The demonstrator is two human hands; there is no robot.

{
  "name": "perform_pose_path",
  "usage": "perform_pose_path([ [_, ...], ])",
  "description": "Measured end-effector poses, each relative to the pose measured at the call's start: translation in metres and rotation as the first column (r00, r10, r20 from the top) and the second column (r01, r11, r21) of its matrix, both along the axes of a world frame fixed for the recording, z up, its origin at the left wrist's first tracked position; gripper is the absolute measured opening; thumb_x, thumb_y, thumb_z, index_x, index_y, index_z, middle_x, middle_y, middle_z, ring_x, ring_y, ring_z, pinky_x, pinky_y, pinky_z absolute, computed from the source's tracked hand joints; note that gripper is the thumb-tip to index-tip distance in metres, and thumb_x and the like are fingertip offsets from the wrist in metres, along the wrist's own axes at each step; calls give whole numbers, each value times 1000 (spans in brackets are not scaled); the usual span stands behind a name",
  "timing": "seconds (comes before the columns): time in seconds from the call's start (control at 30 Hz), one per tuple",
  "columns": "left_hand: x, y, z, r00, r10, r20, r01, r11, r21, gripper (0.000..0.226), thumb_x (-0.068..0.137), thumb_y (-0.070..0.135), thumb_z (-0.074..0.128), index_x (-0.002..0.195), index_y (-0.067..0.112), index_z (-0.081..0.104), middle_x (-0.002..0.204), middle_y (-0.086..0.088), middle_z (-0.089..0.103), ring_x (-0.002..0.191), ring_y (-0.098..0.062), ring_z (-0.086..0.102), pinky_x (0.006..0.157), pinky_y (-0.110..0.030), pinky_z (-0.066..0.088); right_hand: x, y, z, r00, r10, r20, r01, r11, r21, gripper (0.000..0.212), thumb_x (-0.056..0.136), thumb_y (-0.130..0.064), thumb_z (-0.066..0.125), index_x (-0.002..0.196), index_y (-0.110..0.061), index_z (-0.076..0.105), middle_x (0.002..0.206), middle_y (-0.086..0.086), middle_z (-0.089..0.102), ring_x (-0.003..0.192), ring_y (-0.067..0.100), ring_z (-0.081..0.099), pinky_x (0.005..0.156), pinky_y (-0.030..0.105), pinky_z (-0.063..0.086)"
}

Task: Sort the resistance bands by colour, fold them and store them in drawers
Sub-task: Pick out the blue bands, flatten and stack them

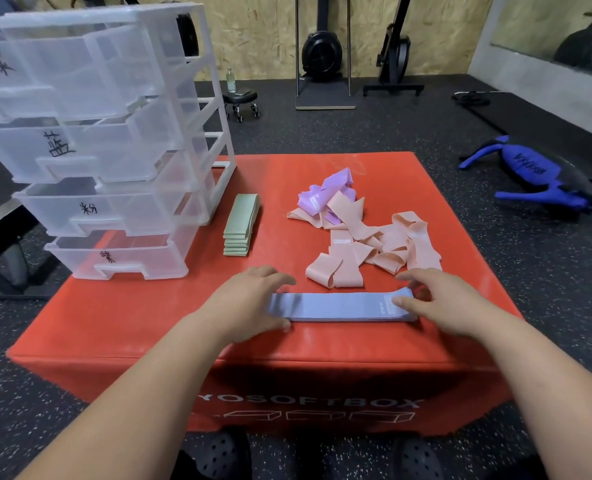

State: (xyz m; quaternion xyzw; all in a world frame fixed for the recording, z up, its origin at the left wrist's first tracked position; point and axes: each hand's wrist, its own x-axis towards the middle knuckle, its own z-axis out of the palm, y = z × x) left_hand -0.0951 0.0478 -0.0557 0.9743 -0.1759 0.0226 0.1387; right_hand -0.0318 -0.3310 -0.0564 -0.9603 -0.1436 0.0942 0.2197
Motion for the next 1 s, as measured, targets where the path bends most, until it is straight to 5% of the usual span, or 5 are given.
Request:
perform_pose_path([
  [0.3,10,-32,-6,999,-42,-19,43,998,50,56,82,50,83,131,39,58,119,14,60,109,-16,54,85,-33,47,8,15,-3,996,-40,-74,30,990,-139,45,95,-32,69,138,-32,58,117,-1,56,106,20,58,93,32,45],
  [0.63,14,-30,-4,997,-28,-68,30,999,18,55,78,46,87,126,38,62,116,14,61,108,-14,56,86,-33,49,10,13,8,982,-106,-158,133,976,171,48,72,-7,85,107,-34,66,93,-2,62,66,11,57,70,26,50],
  [0.77,13,-35,-3,998,-21,-62,22,1000,14,59,76,56,85,127,38,62,118,12,57,109,-16,56,89,-37,51,4,17,18,932,-129,-340,303,792,531,52,75,13,79,111,-24,73,104,7,60,74,15,59,65,35,55],
  [0.9,9,-64,10,997,-21,-71,-5,938,-347,36,90,46,79,120,28,69,110,11,67,99,-10,62,90,-38,54,-5,29,39,912,-73,-404,353,643,680,51,79,11,78,117,-23,74,115,10,63,97,12,68,71,27,59],
  [1.0,4,-96,28,960,-35,-277,-168,720,-673,19,102,29,69,118,17,69,106,2,77,95,-14,73,90,-35,59,-15,47,48,919,-28,-393,339,563,754,47,81,8,79,119,-20,73,117,14,69,92,8,72,69,24,59],
])
